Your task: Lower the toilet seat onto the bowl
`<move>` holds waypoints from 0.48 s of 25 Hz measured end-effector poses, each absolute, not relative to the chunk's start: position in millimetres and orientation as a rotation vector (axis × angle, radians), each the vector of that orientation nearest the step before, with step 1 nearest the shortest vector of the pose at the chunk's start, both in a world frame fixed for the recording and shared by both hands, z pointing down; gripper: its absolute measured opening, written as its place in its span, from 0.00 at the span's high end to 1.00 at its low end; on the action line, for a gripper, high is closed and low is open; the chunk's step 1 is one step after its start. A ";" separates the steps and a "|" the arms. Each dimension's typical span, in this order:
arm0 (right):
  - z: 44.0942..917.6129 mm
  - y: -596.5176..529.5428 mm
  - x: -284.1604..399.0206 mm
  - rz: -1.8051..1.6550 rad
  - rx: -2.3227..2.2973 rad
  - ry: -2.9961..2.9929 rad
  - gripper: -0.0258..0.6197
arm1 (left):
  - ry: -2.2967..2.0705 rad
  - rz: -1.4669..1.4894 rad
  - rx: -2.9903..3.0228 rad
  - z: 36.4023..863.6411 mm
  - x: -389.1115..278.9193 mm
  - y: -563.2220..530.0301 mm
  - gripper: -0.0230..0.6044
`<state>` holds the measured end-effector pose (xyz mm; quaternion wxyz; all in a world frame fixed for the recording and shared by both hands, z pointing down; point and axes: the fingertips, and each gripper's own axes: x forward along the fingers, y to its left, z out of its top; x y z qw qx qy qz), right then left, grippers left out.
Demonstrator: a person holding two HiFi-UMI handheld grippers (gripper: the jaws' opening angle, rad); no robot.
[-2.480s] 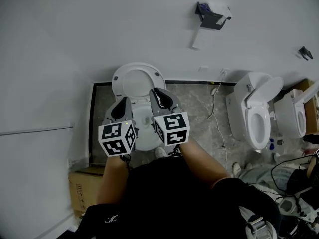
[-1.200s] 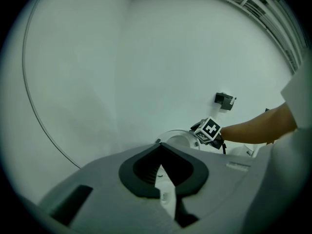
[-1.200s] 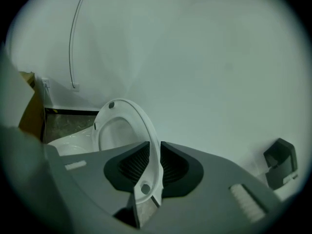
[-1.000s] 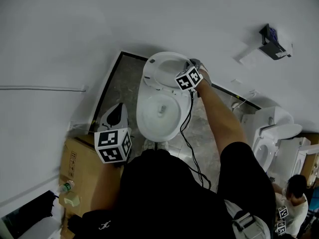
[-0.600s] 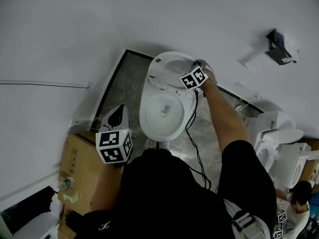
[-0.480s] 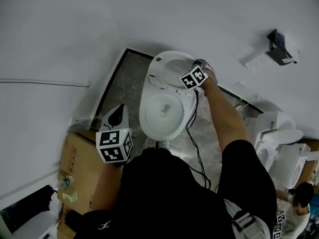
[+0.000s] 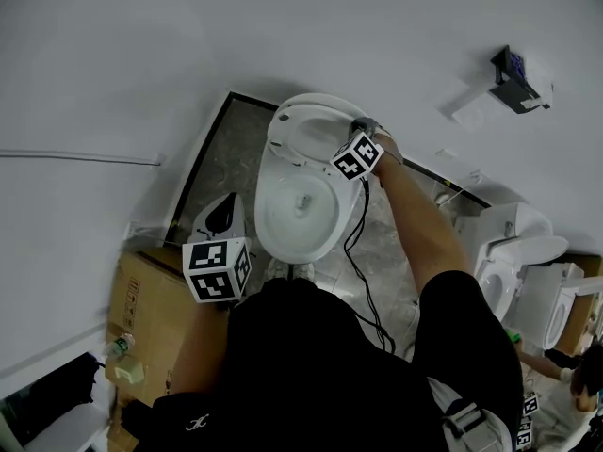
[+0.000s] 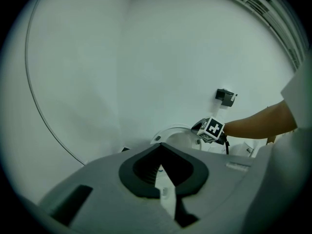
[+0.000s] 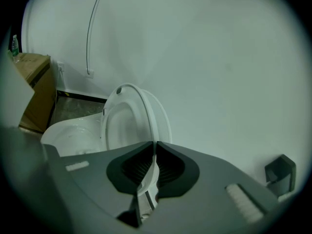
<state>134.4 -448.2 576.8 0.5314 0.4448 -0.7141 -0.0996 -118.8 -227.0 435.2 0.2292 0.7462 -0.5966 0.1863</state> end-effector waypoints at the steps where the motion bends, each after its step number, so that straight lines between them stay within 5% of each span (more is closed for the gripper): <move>1: 576.2 -443.3 133.1 -0.235 1.054 -1.714 0.91 | -1.637 0.517 2.062 434.9 -115.6 -226.4 0.95; 12: 575.5 -374.9 114.0 -0.153 0.962 -1.825 0.90 | -1.591 0.524 2.125 431.5 -96.4 -217.2 0.95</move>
